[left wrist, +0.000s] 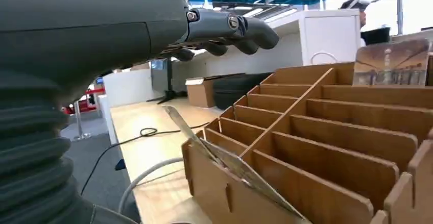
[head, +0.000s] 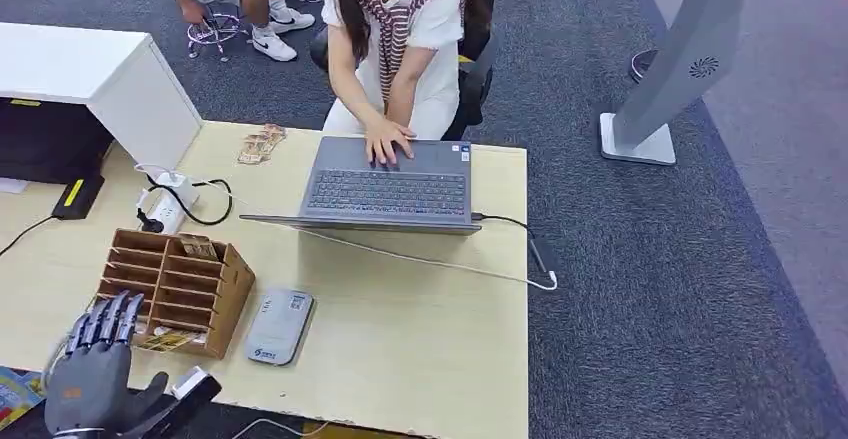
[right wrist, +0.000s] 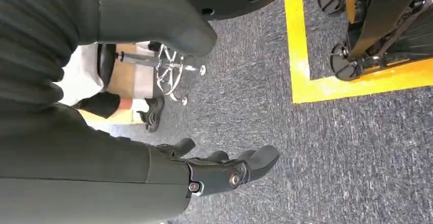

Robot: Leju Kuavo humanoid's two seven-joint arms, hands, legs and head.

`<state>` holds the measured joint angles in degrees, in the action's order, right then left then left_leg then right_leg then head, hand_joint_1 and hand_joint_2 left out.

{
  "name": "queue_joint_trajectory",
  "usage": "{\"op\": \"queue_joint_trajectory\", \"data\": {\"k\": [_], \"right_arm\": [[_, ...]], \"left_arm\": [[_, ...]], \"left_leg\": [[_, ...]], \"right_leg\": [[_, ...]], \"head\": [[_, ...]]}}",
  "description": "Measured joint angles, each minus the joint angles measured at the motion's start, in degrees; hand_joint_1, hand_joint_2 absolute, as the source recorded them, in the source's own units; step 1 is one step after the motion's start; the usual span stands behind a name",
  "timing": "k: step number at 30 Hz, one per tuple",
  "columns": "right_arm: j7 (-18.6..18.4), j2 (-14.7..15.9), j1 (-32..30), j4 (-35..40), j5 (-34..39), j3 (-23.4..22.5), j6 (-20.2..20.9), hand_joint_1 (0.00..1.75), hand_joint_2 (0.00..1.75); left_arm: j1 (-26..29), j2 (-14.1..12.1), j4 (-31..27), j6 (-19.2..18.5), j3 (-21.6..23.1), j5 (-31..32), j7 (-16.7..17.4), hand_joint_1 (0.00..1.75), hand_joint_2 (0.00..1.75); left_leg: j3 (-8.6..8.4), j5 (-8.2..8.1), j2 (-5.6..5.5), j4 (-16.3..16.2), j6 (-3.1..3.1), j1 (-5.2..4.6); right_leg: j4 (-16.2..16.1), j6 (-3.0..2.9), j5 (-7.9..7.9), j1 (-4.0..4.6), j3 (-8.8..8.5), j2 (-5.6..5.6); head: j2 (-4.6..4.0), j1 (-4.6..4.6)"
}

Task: Pass the card to the sensor for recognition and then transmit it.

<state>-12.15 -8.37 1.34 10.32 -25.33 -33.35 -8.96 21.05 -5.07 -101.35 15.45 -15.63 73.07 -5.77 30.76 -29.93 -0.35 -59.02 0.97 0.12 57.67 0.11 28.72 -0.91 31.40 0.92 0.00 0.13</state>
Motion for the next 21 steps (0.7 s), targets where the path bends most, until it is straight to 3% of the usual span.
{"op": "queue_joint_trajectory", "data": {"k": [21], "right_arm": [[0.3,0.0,0.0,0.0,-0.2,-0.7,0.6,0.0,1.75]], "left_arm": [[-0.7,1.7,0.4,-1.4,-0.8,1.2,-0.9,0.0,1.75]], "left_leg": [[0.0,0.0,0.0,0.0,0.0,0.0]], "right_leg": [[0.0,0.0,0.0,0.0,0.01,0.0]], "head": [[0.0,0.0]]}}
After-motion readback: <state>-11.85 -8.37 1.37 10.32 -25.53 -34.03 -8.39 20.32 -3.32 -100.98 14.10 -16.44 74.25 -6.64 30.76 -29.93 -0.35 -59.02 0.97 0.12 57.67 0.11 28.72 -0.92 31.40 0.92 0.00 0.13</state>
